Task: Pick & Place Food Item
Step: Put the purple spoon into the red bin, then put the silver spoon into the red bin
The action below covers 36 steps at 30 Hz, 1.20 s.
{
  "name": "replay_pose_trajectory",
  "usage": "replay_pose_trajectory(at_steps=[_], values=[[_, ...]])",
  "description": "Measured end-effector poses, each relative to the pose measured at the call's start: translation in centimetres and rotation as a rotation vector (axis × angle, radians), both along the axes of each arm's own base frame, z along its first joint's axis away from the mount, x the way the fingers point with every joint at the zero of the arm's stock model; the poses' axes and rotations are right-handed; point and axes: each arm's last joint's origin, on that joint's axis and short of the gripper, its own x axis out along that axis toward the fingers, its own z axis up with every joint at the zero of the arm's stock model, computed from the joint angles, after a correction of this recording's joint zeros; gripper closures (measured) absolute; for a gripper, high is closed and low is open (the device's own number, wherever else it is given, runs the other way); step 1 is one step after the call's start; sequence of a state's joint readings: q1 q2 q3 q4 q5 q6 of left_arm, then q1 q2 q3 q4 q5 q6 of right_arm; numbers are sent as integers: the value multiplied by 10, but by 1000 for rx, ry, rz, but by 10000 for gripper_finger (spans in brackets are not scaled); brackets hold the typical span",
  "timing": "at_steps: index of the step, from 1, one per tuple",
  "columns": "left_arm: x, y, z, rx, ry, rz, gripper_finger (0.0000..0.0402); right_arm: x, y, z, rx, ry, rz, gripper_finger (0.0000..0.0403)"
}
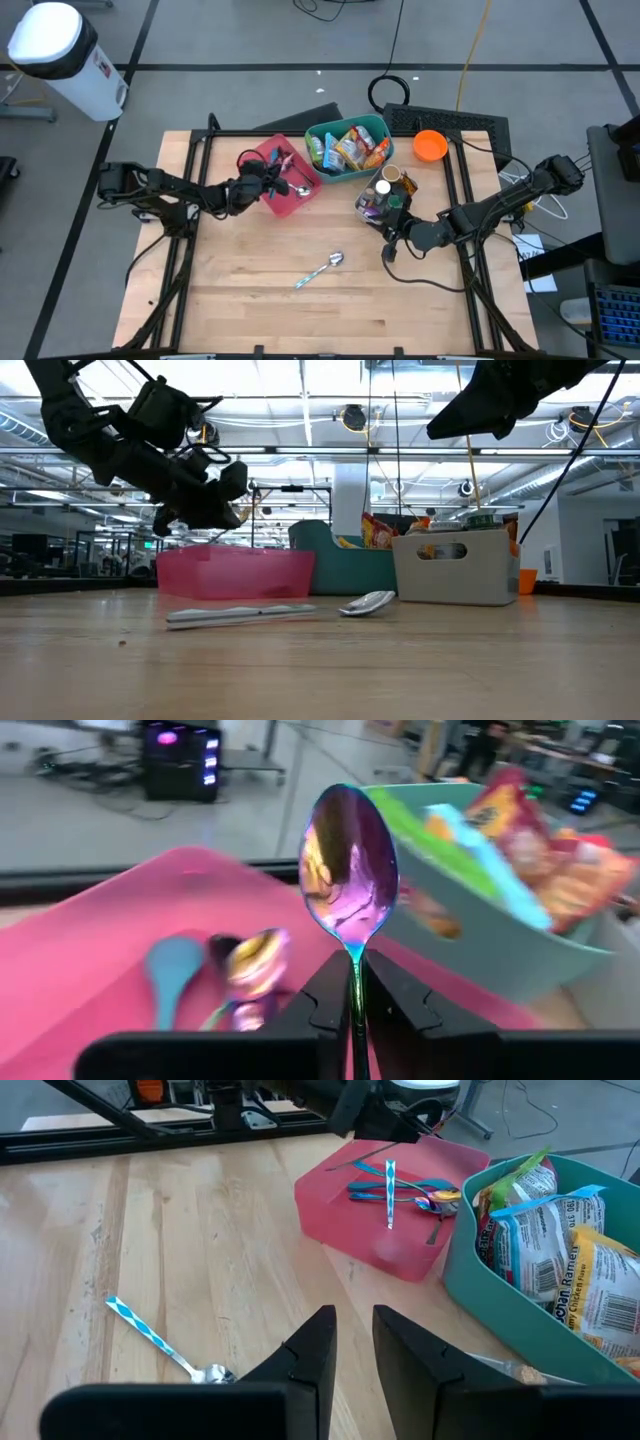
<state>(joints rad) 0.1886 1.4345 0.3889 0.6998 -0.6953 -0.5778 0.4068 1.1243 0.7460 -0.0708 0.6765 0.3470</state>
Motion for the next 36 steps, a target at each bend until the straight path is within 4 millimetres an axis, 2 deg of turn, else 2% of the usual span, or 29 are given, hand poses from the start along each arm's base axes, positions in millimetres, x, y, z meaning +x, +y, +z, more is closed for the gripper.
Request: replay_pose_trajectory(at_steps=[8, 20, 23, 28, 33, 36], values=[[-5, 1, -5, -25, 10, 116, 310, 0, 0, 0, 0, 0, 0, 344], [-2, 1, -2, -26, -20, 74, 203, 0, 0, 0, 0, 0, 0, 344], [2, -1, 4, -8, -41, -41, 187, 0, 0, 0, 0, 0, 0, 344], [11, -8, 18, 10, -178, -310, 174, 0, 0, 0, 0, 1, 0, 344], [19, -27, 29, 58, -236, -682, 178, 0, 0, 0, 0, 1, 0, 344], [24, -46, 33, 86, -230, -920, 177, 0, 0, 0, 0, 1, 0, 344]])
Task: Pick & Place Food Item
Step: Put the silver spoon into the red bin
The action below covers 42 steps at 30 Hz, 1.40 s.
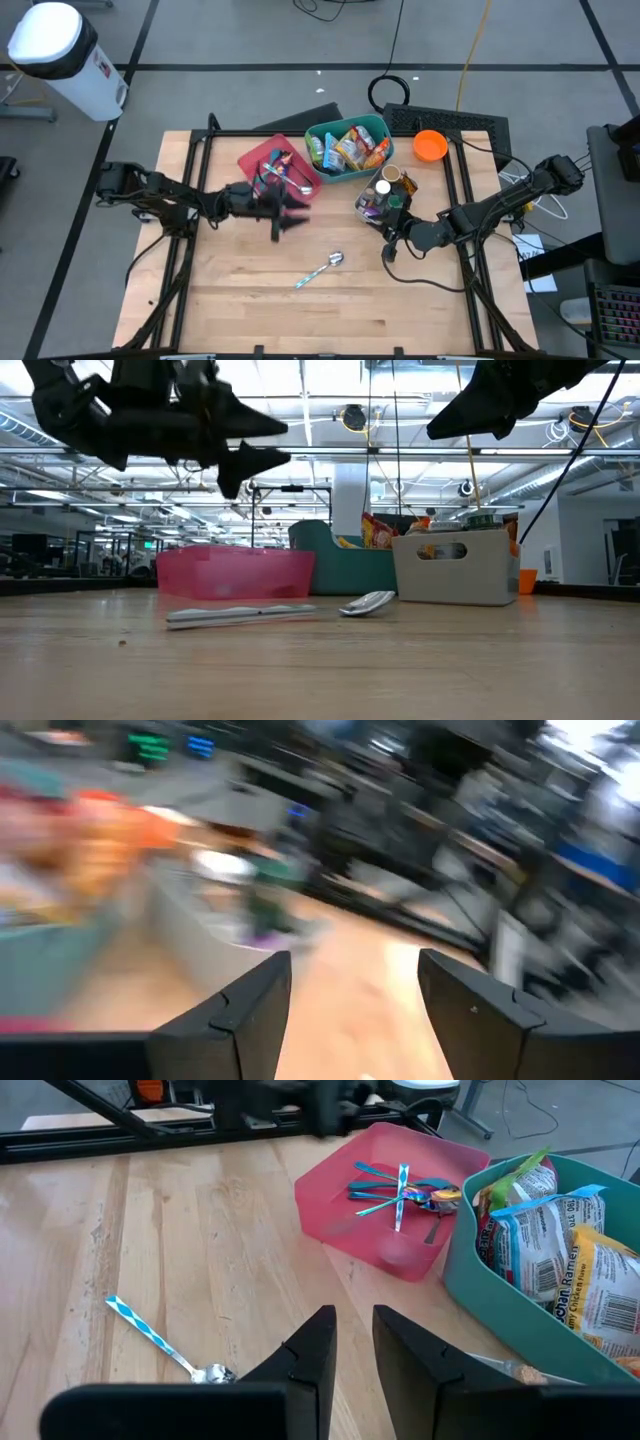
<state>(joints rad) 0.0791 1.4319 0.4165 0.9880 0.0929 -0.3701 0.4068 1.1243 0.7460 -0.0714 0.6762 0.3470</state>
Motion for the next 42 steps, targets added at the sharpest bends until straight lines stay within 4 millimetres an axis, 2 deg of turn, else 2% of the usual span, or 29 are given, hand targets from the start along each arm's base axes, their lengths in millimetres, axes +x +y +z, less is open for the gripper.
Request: replay_pose_trajectory(at_steps=[3, 7, 11, 14, 18, 23, 30, 35, 42], values=[[6, -24, 0, 90, 43, -141, 174, 0, 0, 0, 0, -1, -1, 344], [20, -57, 8, 286, 188, -263, 161, 0, 0, 0, 0, -1, -1, 344], [39, -85, 23, 382, 316, -243, 135, 0, 0, 0, 0, -1, -1, 344], [55, -101, 31, 404, 314, -258, 114, 0, 0, 0, 0, 0, -1, 344], [75, -114, 22, 430, 363, -310, 92, 0, 0, 0, 0, 1, -1, 344], [104, -113, -2, 440, 472, -308, 77, 0, 0, 0, 0, 0, 0, 344], [140, -94, -36, 378, 550, -338, 85, 0, 0, -1, -3, 8, 0, 344], [147, -81, -59, 302, 620, -363, 104, 0, 0, -1, -3, 8, 0, 344], [143, -67, -70, 281, 730, -339, 126, 0, 0, -1, -3, 8, 1, 344]])
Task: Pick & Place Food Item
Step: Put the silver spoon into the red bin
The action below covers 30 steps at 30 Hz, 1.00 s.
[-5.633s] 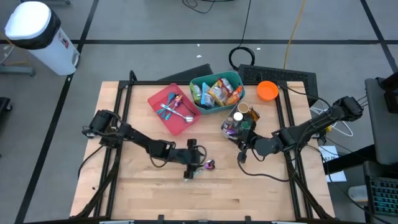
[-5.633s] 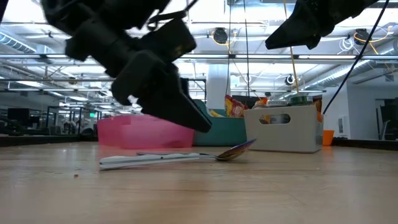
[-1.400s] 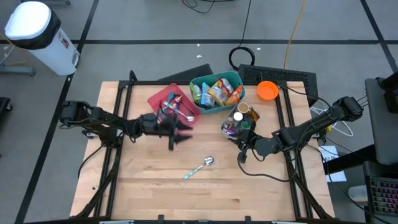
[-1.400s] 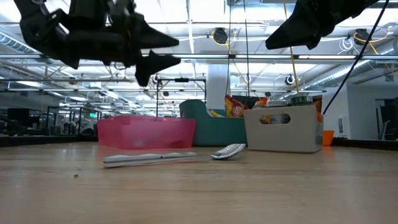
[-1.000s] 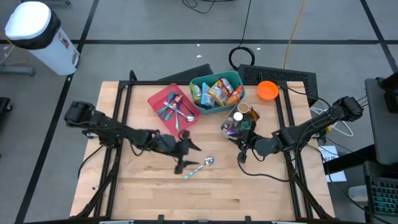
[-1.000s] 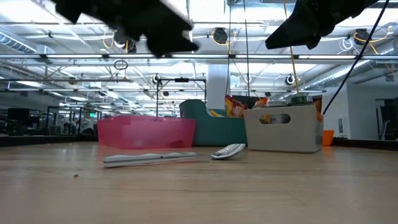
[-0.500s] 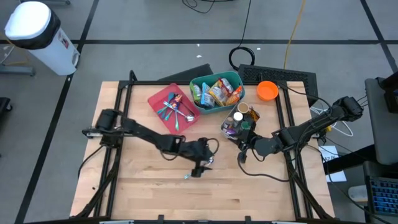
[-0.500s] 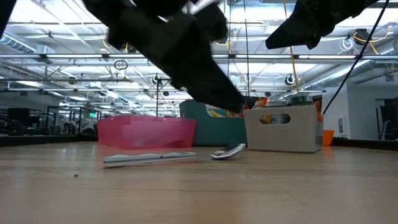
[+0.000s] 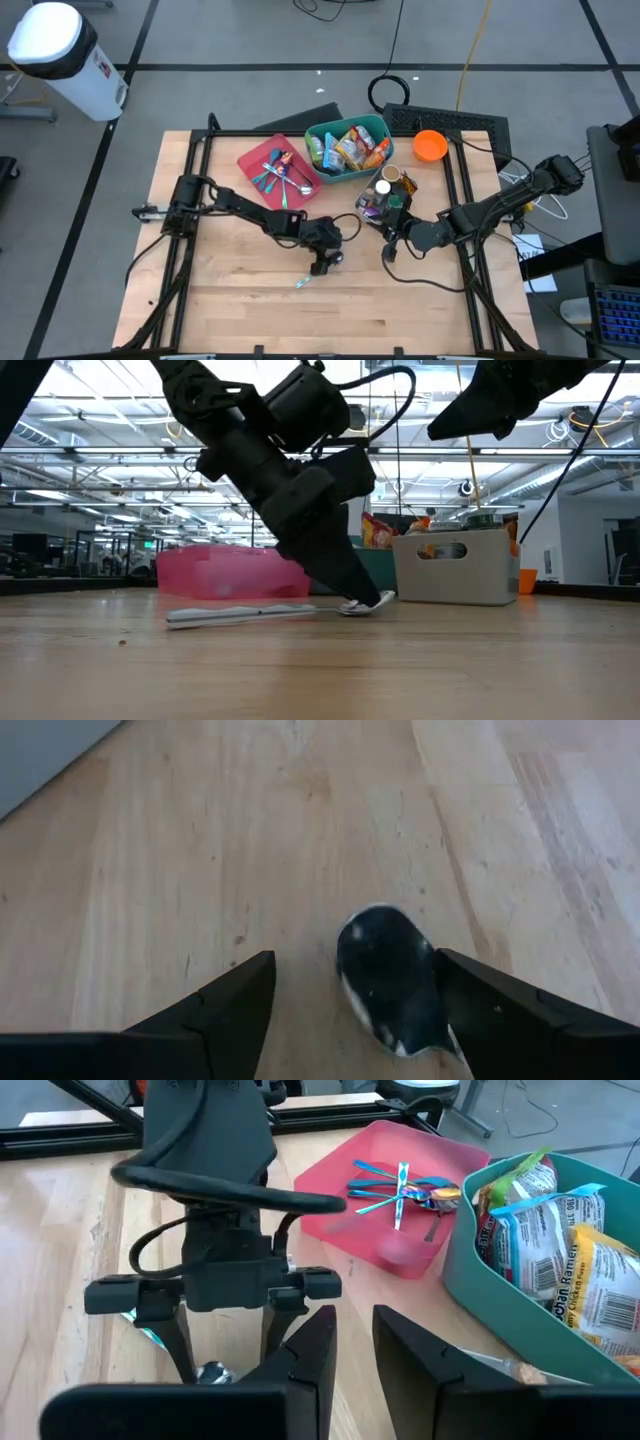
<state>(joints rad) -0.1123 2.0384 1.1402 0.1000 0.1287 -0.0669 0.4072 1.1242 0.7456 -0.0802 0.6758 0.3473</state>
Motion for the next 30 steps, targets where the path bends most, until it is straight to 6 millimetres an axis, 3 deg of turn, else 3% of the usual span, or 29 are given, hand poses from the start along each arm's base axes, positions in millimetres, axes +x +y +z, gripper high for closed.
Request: replay_pose_trajectory(at_steps=[10, 30], values=[[-2, 0, -2, 5, 25, 10, 178, 0, 0, 0, 0, -1, 0, 344], [3, 12, 3, 21, -37, -10, 393, 0, 0, 0, 1, -1, 0, 344]])
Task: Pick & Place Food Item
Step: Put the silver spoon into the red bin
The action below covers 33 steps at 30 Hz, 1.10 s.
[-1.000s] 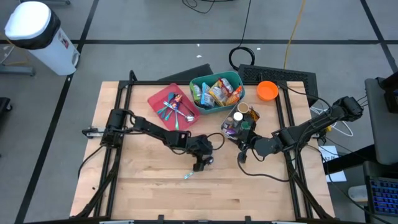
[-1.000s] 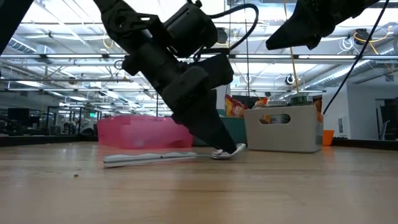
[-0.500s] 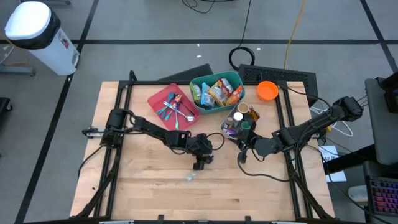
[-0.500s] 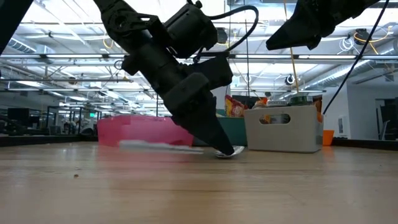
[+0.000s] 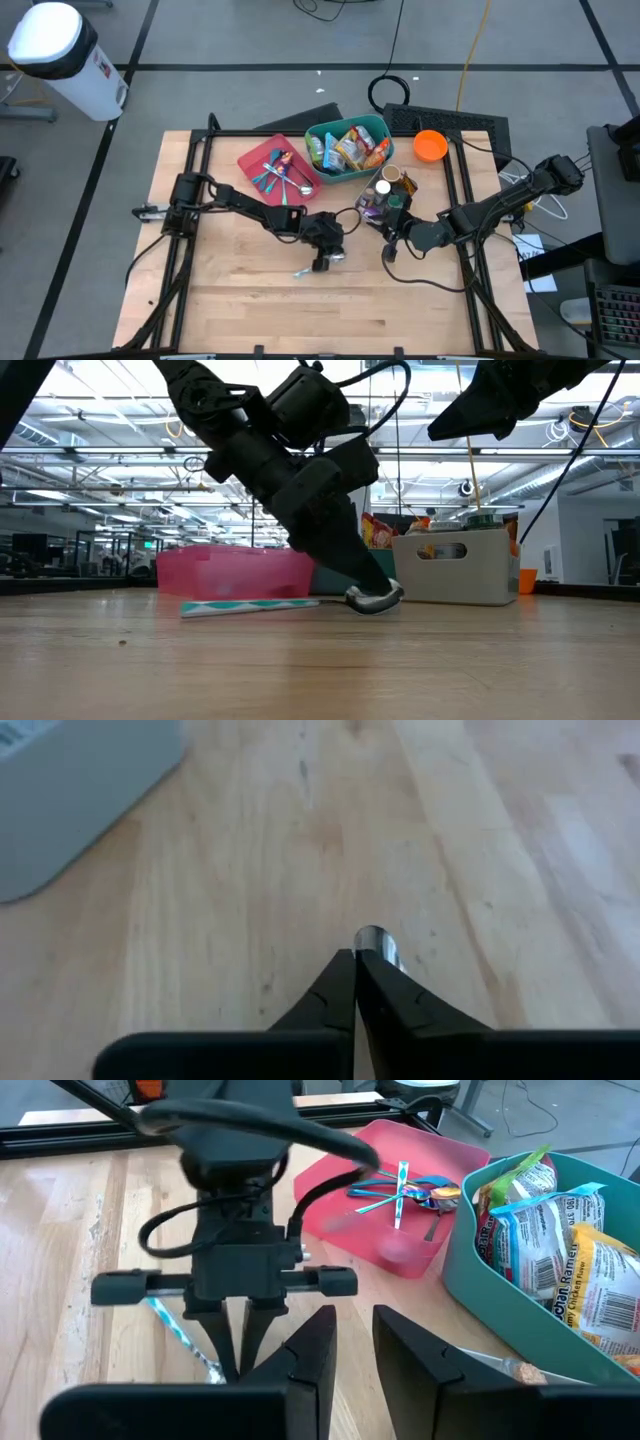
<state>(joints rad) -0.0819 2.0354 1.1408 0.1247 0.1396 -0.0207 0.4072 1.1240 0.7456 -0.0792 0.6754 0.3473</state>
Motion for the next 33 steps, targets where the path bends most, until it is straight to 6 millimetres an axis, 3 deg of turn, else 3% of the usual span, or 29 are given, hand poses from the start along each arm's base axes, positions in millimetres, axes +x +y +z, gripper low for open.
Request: replay_pose_trajectory(at_steps=[6, 17, 22, 33], values=[[-1, 4, 10, -6, -36, -55, 392, 0, 0, 0, 0, 0, 0, 344], [-10, -7, 73, 157, -382, -46, 397, 0, 0, -1, -3, 10, 3, 344], [-42, -2, 85, 216, -532, 65, 398, 0, 1, -1, 12, 13, 26, 344], [-149, 32, 84, 416, -957, 517, 398, 0, 0, 0, 11, 4, 19, 344]])
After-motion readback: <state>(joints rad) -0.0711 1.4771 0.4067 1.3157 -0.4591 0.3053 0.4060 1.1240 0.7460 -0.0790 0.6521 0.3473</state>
